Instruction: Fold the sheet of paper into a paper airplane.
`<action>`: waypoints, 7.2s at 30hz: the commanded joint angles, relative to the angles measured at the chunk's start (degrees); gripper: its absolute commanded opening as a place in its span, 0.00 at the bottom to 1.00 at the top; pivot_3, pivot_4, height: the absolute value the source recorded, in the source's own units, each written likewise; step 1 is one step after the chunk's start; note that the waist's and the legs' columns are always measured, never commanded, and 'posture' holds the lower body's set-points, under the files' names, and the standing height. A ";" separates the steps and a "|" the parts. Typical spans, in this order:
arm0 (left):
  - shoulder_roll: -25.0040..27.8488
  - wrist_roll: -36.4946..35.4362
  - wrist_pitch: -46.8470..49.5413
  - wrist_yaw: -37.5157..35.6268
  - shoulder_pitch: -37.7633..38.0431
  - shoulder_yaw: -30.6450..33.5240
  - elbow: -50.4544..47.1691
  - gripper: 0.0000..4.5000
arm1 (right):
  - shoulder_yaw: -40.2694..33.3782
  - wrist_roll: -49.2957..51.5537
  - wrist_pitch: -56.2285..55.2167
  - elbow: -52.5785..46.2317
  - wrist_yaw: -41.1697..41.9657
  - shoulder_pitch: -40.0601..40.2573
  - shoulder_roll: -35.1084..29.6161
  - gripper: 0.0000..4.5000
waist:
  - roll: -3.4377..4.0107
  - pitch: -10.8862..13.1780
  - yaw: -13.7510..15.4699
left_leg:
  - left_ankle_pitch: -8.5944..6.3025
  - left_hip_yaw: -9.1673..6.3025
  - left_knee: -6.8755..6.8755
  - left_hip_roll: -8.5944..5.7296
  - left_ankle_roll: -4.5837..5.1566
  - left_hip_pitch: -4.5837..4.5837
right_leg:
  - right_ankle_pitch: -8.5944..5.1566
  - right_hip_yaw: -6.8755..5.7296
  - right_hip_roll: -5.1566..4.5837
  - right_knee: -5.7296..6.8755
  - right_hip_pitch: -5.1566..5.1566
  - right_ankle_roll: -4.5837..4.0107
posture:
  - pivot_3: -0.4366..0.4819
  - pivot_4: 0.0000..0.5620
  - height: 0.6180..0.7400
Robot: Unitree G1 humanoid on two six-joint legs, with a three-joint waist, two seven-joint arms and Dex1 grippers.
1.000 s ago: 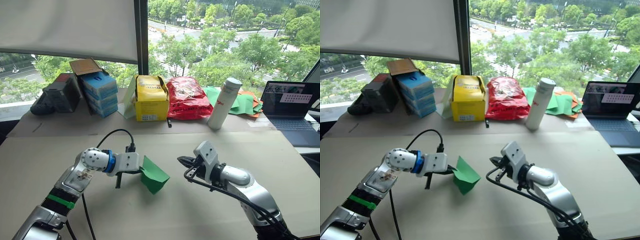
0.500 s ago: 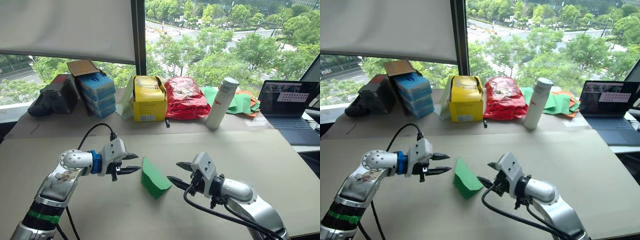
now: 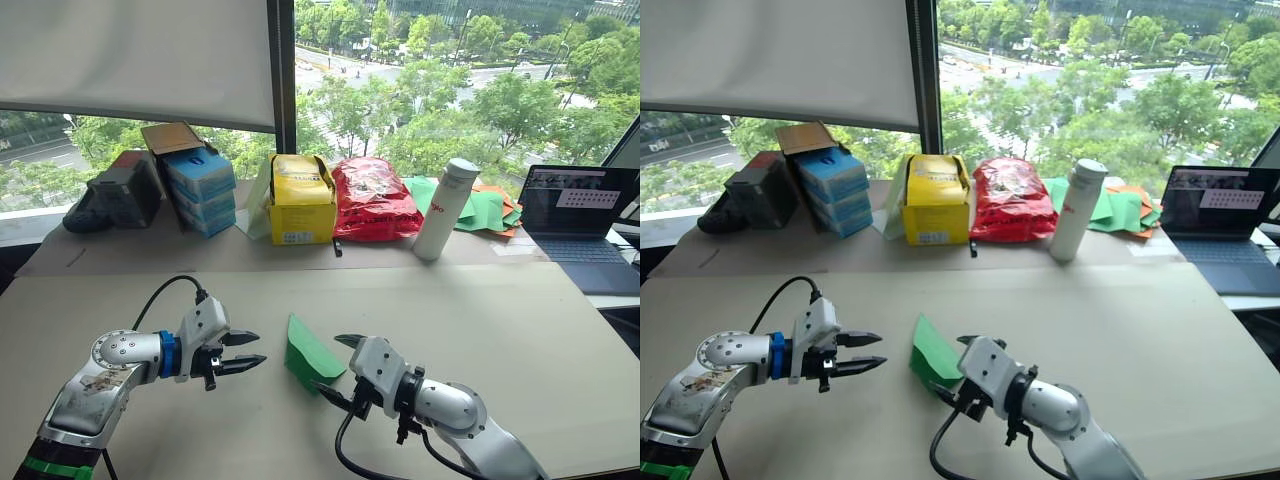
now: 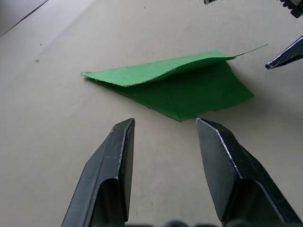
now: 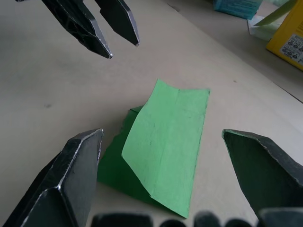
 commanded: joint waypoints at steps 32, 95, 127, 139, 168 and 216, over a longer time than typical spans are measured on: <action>0.11 -7.51 2.49 -1.48 -6.59 1.82 5.51 0.49 | -2.33 2.70 -28.53 13.89 23.73 -15.14 -9.29 0.01 | -0.04 0.03 -0.07 | -0.20 0.05 -0.01 0.00 0.35 0.14 | 0.00 0.04 0.00 -0.01 0.10 0.00 | 0.48 0.27 1.00; -4.09 12.51 -17.40 -6.35 -9.59 -19.88 22.00 0.01 | -2.29 1.84 -7.37 -1.85 19.36 -5.30 -8.71 0.67 | -0.05 0.05 0.31 | -0.32 0.17 -0.07 0.01 0.50 0.41 | 0.00 0.45 -0.10 0.00 0.26 0.00 | 0.48 0.27 1.00; -1.00 15.70 -19.36 -5.61 -9.03 -20.30 22.60 0.00 | 0.33 -3.51 -11.57 10.09 21.67 -11.53 -4.80 0.01 | -0.01 -0.01 0.02 | -0.32 0.19 -0.08 0.07 0.50 0.54 | 0.00 0.36 -0.01 0.06 0.32 0.01 | 0.48 0.27 1.00; -1.23 15.42 -18.93 -5.05 -8.58 -20.16 21.27 0.00 | -0.60 6.77 11.46 14.39 28.38 -21.17 -4.31 0.01 | 0.02 -0.02 0.03 | -0.32 0.17 -0.08 0.08 0.50 0.53 | 0.01 0.39 -0.17 0.07 0.30 -0.01 | 0.48 0.27 1.00; -0.38 -3.78 0.77 -6.42 -8.40 -9.84 3.05 0.00 | 5.61 5.38 23.44 26.12 21.16 -25.34 -0.81 0.01 | 0.07 -0.05 -0.79 | -0.33 0.08 -0.17 0.00 0.50 0.42 | 0.01 0.18 -0.72 0.03 0.24 -0.01 | 0.48 0.27 1.00; -4.56 7.76 -8.43 -1.05 -3.64 -17.19 11.04 0.00 | 9.75 0.71 7.74 20.64 18.58 -22.56 0.95 0.00 | 0.08 -0.04 -0.83 | -0.26 0.09 -0.70 -0.04 0.40 0.52 | -0.02 0.40 -0.78 -0.15 0.19 -0.07 | 0.48 0.27 1.00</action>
